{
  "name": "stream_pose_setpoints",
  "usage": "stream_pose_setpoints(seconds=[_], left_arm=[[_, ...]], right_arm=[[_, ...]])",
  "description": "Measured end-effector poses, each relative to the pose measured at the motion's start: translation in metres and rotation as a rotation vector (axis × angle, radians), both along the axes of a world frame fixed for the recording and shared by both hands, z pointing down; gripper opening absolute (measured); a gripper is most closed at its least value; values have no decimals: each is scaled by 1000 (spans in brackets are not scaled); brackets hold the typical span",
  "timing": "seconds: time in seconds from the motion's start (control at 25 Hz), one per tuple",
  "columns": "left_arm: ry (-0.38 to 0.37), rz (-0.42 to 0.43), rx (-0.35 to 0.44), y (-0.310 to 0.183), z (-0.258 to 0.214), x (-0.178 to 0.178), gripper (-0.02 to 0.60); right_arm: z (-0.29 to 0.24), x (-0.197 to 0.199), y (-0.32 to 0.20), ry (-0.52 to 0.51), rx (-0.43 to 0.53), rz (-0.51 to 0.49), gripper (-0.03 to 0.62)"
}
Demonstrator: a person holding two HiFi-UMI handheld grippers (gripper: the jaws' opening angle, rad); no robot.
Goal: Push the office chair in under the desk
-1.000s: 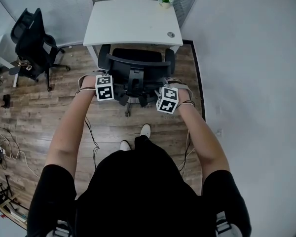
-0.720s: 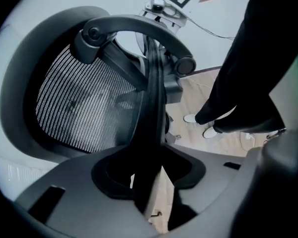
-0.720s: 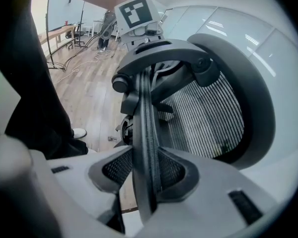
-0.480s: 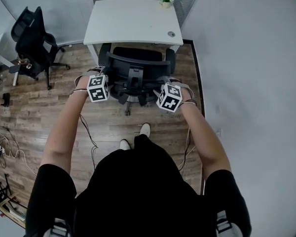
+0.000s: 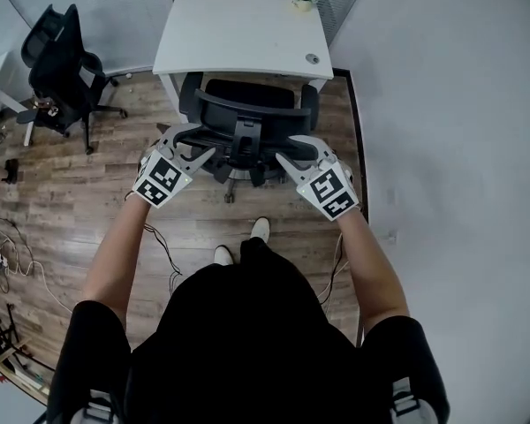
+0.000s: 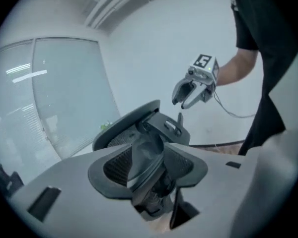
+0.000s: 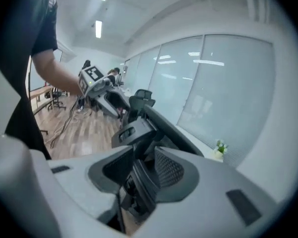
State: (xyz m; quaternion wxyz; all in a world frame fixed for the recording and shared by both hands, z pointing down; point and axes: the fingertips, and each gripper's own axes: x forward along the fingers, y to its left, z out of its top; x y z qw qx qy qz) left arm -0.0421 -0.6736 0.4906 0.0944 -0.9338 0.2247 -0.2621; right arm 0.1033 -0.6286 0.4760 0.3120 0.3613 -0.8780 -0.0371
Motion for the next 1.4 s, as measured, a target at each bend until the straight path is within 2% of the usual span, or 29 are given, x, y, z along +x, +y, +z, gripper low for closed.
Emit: stream_pose_setpoints(seconds=[0.2,0.28,0.36,0.56,0.72,0.84,1.4], left_arm=[[302,-82,-106,11,-46,15,182],[371,-101,-104,16,-60,22,155],[409,-105,-77,22,-71,29,130],[475,-114,-21,28,-93,42,50],[527,-125,-21,31,-103,44,-5],[533,-131,-8,31,-106,44,-6],[532,-124,43,31,-126,47,-6]], right_arm=[[-43,-15,10,-251,73,54,136],[-57,-18,14,-329,96,71,132],[-70,-19,17,-382,129,79,123],[-93,-18,18,-446,191,87,81],[-96,-20,18,-465,206,92,23],[-100,-21,19,-483,215,95,2],[-124,-21,13,-521,239,103,2]])
